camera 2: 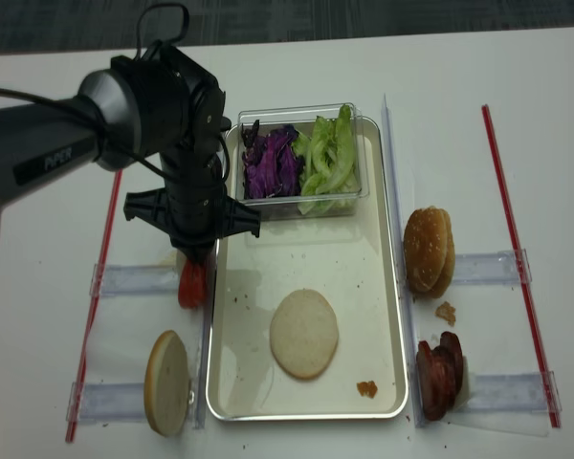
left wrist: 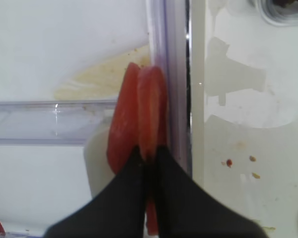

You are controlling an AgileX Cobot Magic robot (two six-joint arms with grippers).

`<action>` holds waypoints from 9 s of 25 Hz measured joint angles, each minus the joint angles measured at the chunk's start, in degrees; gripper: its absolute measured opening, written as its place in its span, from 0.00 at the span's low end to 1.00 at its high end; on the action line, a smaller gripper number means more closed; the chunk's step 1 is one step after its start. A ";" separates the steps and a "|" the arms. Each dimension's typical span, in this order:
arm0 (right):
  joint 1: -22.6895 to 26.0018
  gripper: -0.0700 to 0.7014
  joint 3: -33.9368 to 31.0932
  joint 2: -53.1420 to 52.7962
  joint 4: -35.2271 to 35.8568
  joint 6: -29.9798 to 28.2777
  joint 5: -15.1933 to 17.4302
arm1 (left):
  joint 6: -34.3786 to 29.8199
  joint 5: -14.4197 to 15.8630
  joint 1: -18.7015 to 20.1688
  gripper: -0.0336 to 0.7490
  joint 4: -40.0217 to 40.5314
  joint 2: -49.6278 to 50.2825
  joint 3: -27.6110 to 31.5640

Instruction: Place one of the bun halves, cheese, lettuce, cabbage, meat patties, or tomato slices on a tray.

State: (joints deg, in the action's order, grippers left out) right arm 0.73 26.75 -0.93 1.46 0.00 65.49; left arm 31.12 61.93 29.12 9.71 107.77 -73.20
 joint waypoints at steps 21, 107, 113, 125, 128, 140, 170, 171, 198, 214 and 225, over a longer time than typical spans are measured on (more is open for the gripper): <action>0.00 0.82 0.00 0.00 0.00 0.00 0.00 | 0.00 2.46 0.00 0.04 -0.91 -3.55 0.00; 0.00 0.82 0.00 0.00 0.00 0.00 -0.11 | -34.90 -28.96 8.96 0.04 -59.41 -14.91 22.83; 0.00 0.82 0.00 0.00 0.00 0.00 -0.11 | -40.54 -29.67 9.08 0.04 -64.16 -12.54 22.83; 0.00 0.82 0.00 0.00 0.00 0.00 0.00 | -40.35 -31.48 8.15 0.04 -64.40 -12.42 27.06; 0.00 0.82 0.00 0.00 0.00 0.00 0.00 | -42.92 -31.93 8.12 0.04 -66.85 -12.42 27.37; 0.00 0.82 0.00 0.00 0.00 0.00 0.00 | -51.41 -32.52 8.12 0.04 -74.53 -12.42 27.37; 0.00 0.82 0.00 0.00 0.00 0.00 0.00 | -52.34 -32.28 8.12 0.18 -74.62 -12.42 27.37; 0.00 0.82 0.00 0.00 0.00 0.00 0.00 | -52.34 -32.28 8.12 0.21 -74.62 -12.42 27.37; 0.00 0.82 0.00 0.00 0.00 0.00 -0.12 | -52.36 -26.72 2.24 0.46 -65.60 -12.42 27.37; 0.00 0.82 0.00 0.00 0.00 0.00 -0.12 | -46.91 -21.18 2.24 0.46 -53.12 -12.42 23.73; 0.00 0.82 0.00 0.00 0.00 0.00 -0.12 | -39.04 -6.25 2.24 0.46 -36.91 -12.42 12.57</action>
State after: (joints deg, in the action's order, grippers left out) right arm 0.73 26.75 -0.93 1.46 0.00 65.37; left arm -7.92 55.68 31.36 -27.20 95.35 -60.64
